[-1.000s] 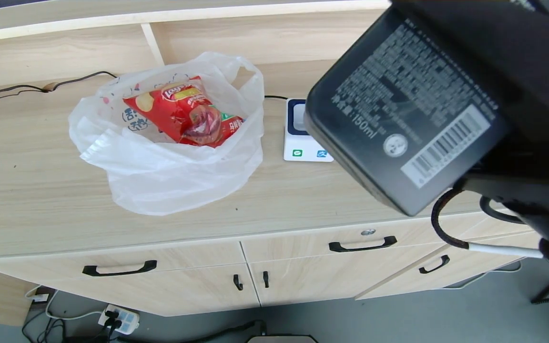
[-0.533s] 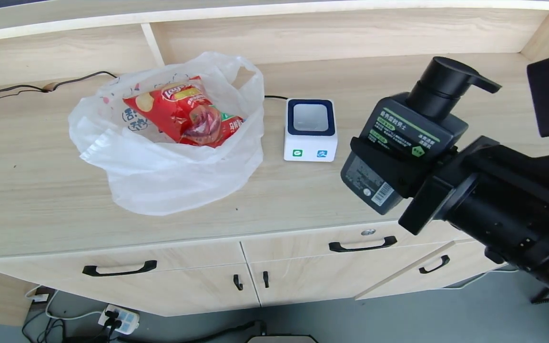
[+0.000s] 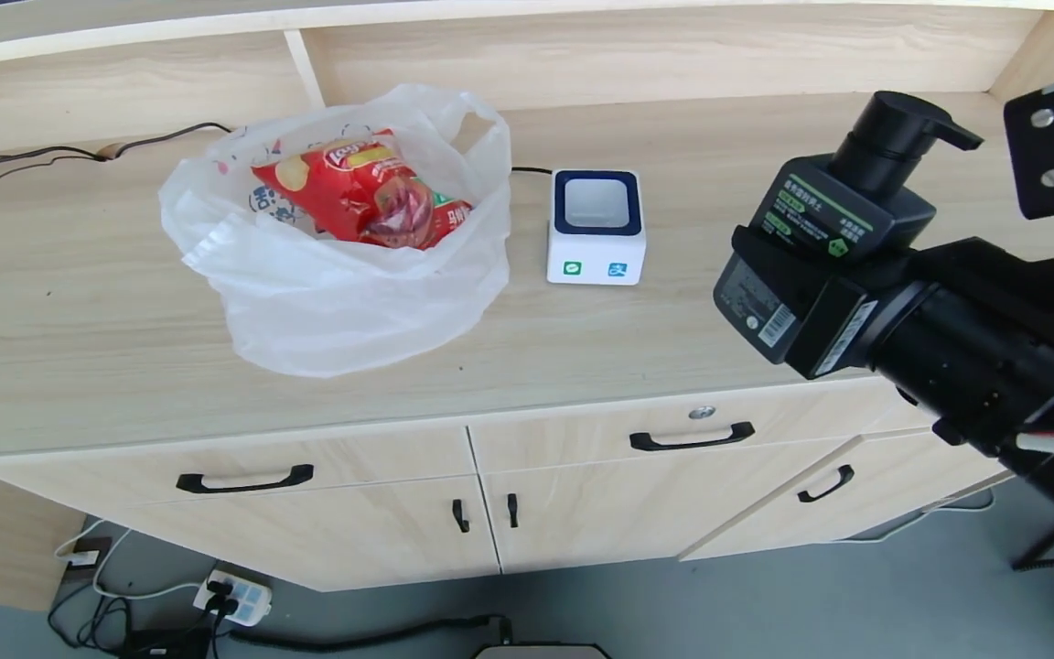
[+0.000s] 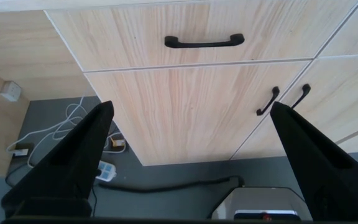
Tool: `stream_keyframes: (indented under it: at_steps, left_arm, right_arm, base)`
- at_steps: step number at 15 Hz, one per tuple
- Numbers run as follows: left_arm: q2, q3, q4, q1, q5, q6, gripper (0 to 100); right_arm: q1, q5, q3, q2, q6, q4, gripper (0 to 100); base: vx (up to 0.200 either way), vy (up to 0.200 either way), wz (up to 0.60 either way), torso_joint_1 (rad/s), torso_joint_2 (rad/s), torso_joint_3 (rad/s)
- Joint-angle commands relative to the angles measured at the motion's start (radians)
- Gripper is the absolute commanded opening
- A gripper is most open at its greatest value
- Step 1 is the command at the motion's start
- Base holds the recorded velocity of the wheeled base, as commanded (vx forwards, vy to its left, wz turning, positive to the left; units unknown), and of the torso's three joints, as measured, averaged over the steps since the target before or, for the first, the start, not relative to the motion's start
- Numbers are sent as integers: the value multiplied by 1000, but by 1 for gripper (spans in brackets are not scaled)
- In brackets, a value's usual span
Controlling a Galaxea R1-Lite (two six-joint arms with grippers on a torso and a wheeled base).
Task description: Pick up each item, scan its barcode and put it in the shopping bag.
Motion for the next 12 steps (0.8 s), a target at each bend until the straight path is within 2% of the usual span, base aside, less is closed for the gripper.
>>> stream_keyframes:
  at_steps: [1,4,8,11,12]
  left_arm:
    - [1,0,-1,-1,0,0,100]
    - [1,0,0,0,0,-6,100]
    - [1,0,-1,0,0,-6,100]
    - [1,0,-1,-1,0,-6,100]
    - [1,0,-1,-1,0,-3,100]
  right_arm:
    - [-65,16,-13,-4,11,-1,0]
    - [-143,67,-13,-14,15,1,0]
    - [-315,222,-72,-8,45,35,0]
    - [-327,239,-56,-12,45,35,0]
    - [-327,239,-55,-12,45,35,0]
  base:
    - [0,0,0,0,0,0]
    - [0,200,0,-7,-1,7]
    - [0,200,0,4,1,2]
    - [200,200,0,10,6,-1]
    - [200,0,0,-12,-7,12]
